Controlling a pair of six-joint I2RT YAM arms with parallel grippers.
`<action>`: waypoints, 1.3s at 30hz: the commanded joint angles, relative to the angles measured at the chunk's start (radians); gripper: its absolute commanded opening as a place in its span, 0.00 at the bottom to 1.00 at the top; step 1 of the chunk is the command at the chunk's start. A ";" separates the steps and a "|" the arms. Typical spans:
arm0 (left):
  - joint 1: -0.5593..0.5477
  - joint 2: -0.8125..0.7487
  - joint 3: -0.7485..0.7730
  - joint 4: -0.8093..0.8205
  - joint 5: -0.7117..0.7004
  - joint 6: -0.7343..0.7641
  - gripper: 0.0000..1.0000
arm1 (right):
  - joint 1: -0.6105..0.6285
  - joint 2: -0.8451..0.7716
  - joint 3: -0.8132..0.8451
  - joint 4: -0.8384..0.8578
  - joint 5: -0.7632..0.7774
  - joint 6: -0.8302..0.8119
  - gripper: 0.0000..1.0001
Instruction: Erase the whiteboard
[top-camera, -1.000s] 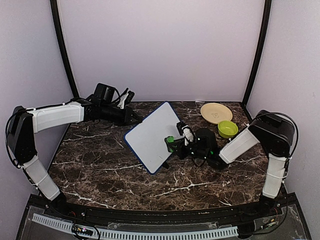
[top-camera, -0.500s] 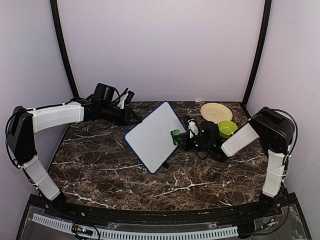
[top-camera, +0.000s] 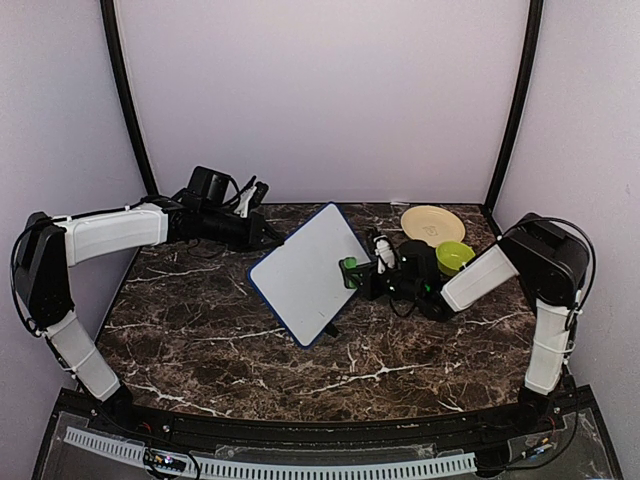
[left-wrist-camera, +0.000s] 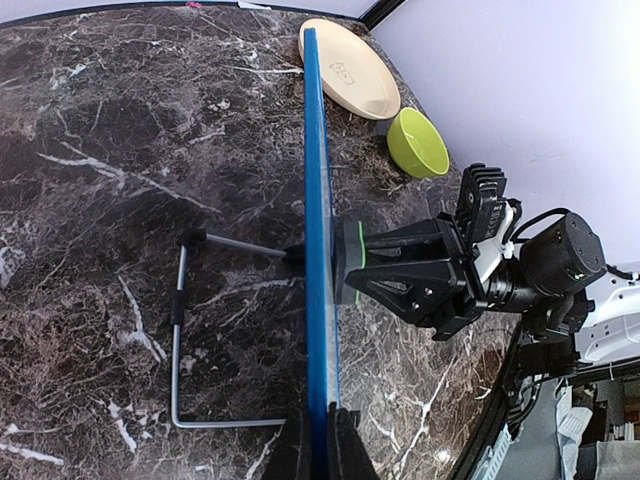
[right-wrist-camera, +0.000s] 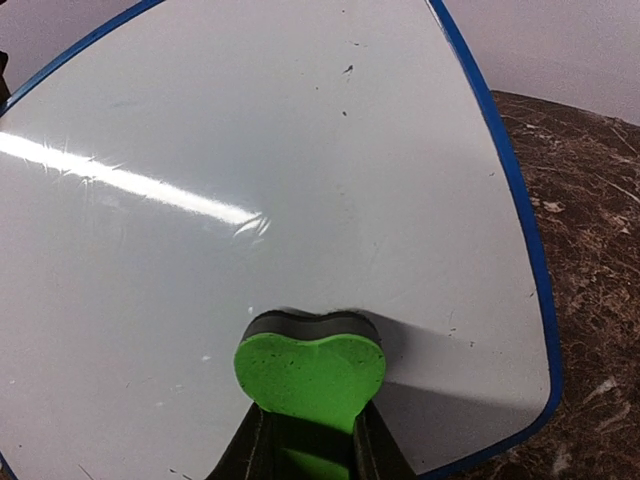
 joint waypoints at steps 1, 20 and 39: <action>-0.004 -0.032 -0.008 0.030 0.030 0.009 0.00 | 0.044 -0.017 0.058 -0.011 -0.010 -0.025 0.00; -0.004 -0.041 -0.013 0.031 0.023 0.005 0.00 | 0.193 -0.050 -0.007 -0.026 0.068 -0.037 0.01; -0.004 -0.052 -0.023 0.034 0.015 0.009 0.00 | 0.002 -0.021 -0.030 -0.024 0.072 0.016 0.00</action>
